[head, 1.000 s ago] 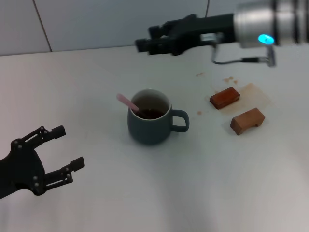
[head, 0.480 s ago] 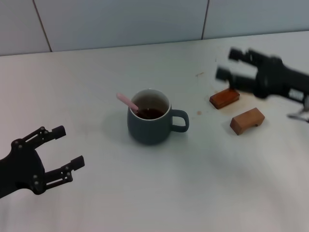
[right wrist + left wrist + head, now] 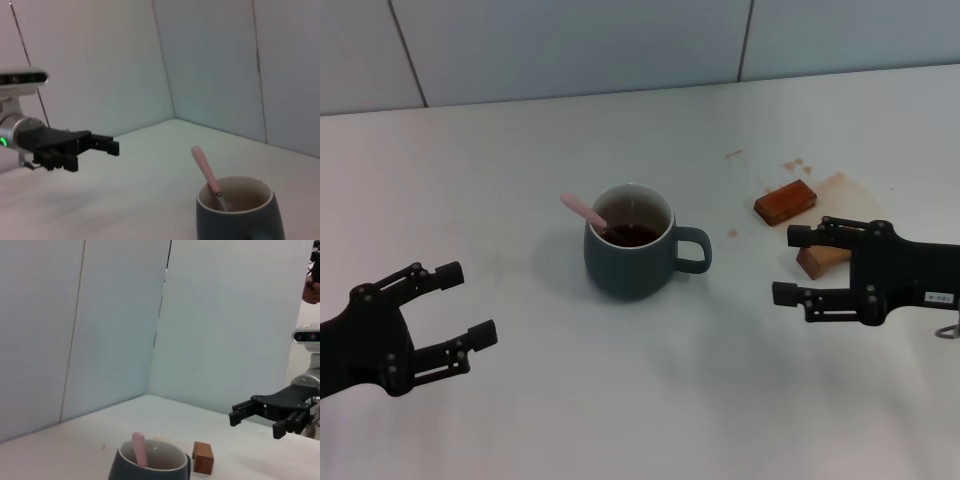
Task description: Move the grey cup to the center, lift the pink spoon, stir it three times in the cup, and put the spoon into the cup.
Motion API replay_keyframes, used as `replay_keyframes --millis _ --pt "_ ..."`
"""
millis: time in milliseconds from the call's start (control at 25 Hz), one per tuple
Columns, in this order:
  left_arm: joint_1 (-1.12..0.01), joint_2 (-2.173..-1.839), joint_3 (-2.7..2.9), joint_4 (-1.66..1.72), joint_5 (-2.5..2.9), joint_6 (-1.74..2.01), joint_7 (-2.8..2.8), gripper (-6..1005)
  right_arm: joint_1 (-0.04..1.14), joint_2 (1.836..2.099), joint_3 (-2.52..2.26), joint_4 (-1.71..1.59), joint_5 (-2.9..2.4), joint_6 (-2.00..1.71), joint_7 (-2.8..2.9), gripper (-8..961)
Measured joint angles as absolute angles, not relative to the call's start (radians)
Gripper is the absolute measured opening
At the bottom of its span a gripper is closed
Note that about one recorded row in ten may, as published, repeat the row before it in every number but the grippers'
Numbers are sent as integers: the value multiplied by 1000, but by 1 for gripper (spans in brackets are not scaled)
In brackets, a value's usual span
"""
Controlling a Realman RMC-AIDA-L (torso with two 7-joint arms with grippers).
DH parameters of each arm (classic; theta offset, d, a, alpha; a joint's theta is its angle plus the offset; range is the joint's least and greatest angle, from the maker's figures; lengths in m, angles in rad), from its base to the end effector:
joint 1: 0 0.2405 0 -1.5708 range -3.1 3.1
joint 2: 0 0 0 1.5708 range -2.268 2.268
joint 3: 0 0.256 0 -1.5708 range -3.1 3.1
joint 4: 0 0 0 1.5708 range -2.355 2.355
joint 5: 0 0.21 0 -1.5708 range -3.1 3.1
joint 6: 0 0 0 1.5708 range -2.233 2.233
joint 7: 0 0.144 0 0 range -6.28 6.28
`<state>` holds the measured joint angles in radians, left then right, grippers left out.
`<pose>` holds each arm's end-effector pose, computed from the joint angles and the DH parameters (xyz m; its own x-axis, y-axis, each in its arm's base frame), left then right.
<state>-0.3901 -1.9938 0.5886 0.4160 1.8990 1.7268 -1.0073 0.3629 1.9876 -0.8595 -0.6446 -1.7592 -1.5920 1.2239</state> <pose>-0.3088 0.2684 0.0149 0.7343 0.1986 0.6491 0.4097 -0.8921 -0.1905 0.2985 0.2954 0.0267 0.8068 -0.2454 -0.5375 -0.4116 -0.8861 -0.2132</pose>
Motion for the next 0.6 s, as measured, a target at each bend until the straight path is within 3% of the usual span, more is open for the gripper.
replay_keyframes --millis 600 --pt "-482 -1980 614 423 1946 1657 -1153 863 320 1977 -769 -709 -1762 -1607 1218 825"
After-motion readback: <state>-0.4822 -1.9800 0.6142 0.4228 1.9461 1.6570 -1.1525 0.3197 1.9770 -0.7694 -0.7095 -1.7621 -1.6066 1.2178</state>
